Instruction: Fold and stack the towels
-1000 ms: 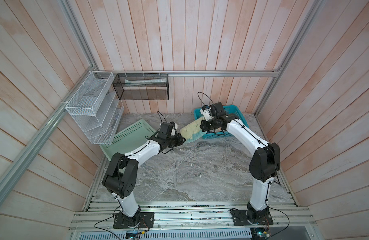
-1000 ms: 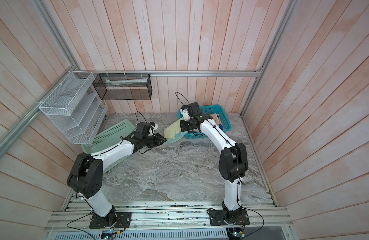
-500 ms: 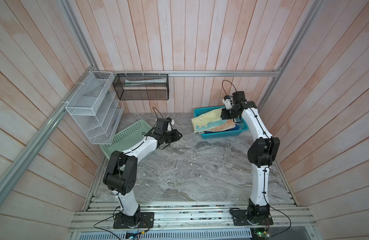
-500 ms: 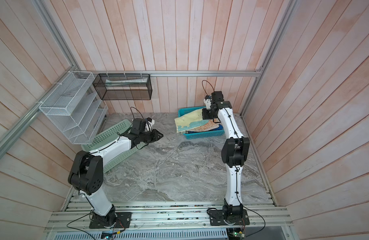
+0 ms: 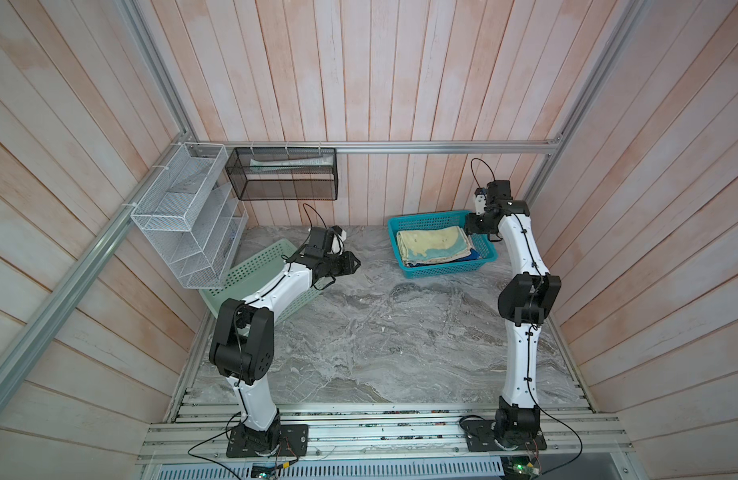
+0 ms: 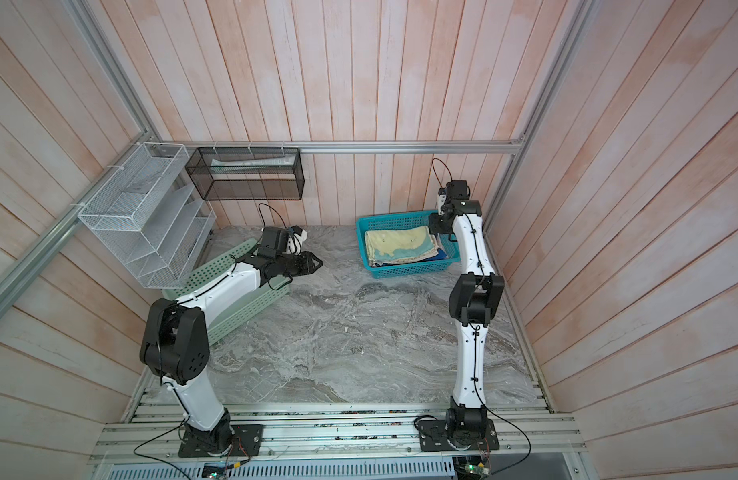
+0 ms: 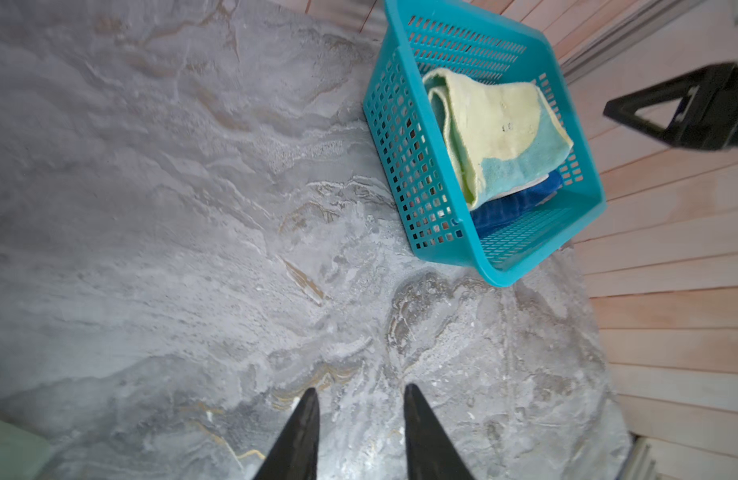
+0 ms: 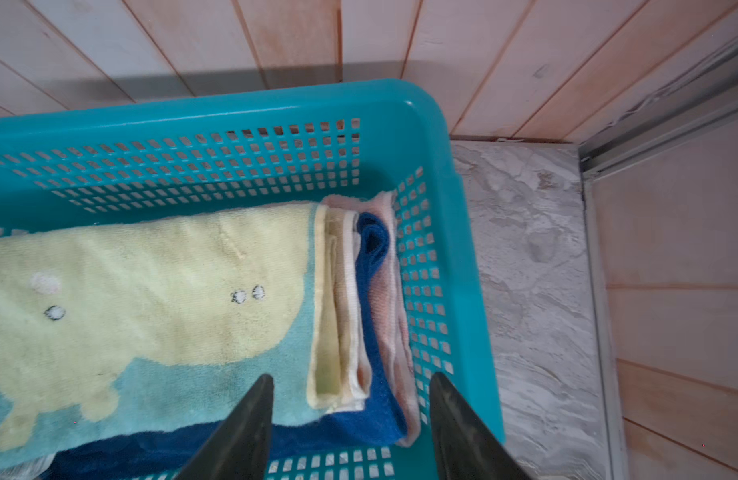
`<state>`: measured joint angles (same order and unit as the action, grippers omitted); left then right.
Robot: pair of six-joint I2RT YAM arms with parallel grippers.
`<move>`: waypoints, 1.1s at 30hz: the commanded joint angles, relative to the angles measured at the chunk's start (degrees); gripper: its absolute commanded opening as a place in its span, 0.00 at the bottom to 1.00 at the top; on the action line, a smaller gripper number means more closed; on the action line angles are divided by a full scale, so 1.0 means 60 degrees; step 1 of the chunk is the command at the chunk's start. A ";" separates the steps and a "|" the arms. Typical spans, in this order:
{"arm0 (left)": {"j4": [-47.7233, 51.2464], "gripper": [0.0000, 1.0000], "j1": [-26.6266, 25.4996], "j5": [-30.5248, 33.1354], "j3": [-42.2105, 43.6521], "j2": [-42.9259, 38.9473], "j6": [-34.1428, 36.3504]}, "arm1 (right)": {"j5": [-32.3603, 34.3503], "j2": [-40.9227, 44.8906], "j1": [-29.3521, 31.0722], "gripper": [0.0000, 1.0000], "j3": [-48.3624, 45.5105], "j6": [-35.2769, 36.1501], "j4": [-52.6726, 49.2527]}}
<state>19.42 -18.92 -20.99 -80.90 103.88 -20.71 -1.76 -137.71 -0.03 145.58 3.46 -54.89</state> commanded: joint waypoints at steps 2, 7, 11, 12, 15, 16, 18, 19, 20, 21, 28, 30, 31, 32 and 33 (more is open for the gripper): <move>0.0628 0.54 0.0011 0.1028 -0.0225 -0.0848 0.1151 | 0.0433 0.1555 0.0122 0.61 -0.0869 -0.0035 0.0553; 0.0869 1.00 0.0021 0.1869 -0.0168 -0.1793 0.1632 | 0.0031 0.3123 0.0207 0.59 -0.2926 0.0129 0.1144; 0.1257 1.00 0.0018 0.2561 -0.0548 -0.2585 0.2200 | 0.0011 0.5351 0.0251 0.59 -0.6298 -0.0018 0.3300; 0.1296 1.00 0.0018 0.2776 -0.0592 -0.2799 0.2367 | -0.0012 0.5867 0.0250 0.59 -0.7074 -0.0098 0.3811; 0.0895 1.00 0.0031 0.3631 -0.0171 -0.3739 0.2659 | -0.0004 0.8050 0.0245 0.62 -1.0007 -0.0451 0.6254; 0.0622 1.00 0.0046 0.3913 0.0146 -0.4140 0.2963 | 0.0007 0.8805 0.0247 0.66 -1.0989 -0.0528 0.7050; 0.0140 1.00 0.0126 0.4327 0.0734 -0.4880 0.3040 | 0.0086 1.0149 0.0241 0.73 -1.2504 -0.0745 0.8299; -0.0122 1.00 0.0187 0.4538 0.1086 -0.5265 0.3066 | 0.0172 1.0793 0.0227 0.80 -1.3326 -0.0846 0.8911; -0.0347 1.00 0.0256 0.4771 0.1469 -0.5621 0.3117 | 0.0209 1.1423 0.0233 0.85 -1.4077 -0.0905 0.9507; -0.0563 1.00 0.0315 0.5046 0.1824 -0.5967 0.3153 | 0.0200 1.1904 0.0234 0.90 -1.4696 -0.0767 0.9992; -0.3161 1.00 0.1127 0.6717 0.5540 -0.8252 0.2999 | 0.0778 1.4573 0.0225 0.98 -1.8942 -0.0291 1.3244; -0.3885 1.00 0.1335 0.6998 0.6419 -0.8677 0.2972 | 0.1536 1.4935 0.0237 0.98 -2.0194 -0.0466 1.4295; -0.4245 1.00 0.1423 0.7247 0.6848 -0.8828 0.2921 | 0.1858 1.5074 0.0238 0.98 -2.0831 -0.0476 1.4863; -0.4583 1.00 0.1472 0.7675 0.7237 -0.8982 0.2789 | 0.2033 1.5174 0.0228 0.98 -2.1385 -0.0448 1.5355; -0.4963 1.00 0.1535 0.7967 0.7645 -0.9112 0.2776 | 0.2196 1.5197 0.0227 0.98 -2.1769 -0.0456 1.5650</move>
<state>-0.49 -10.44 20.10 -39.03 51.31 -3.07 5.39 -47.55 1.37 20.08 0.67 26.61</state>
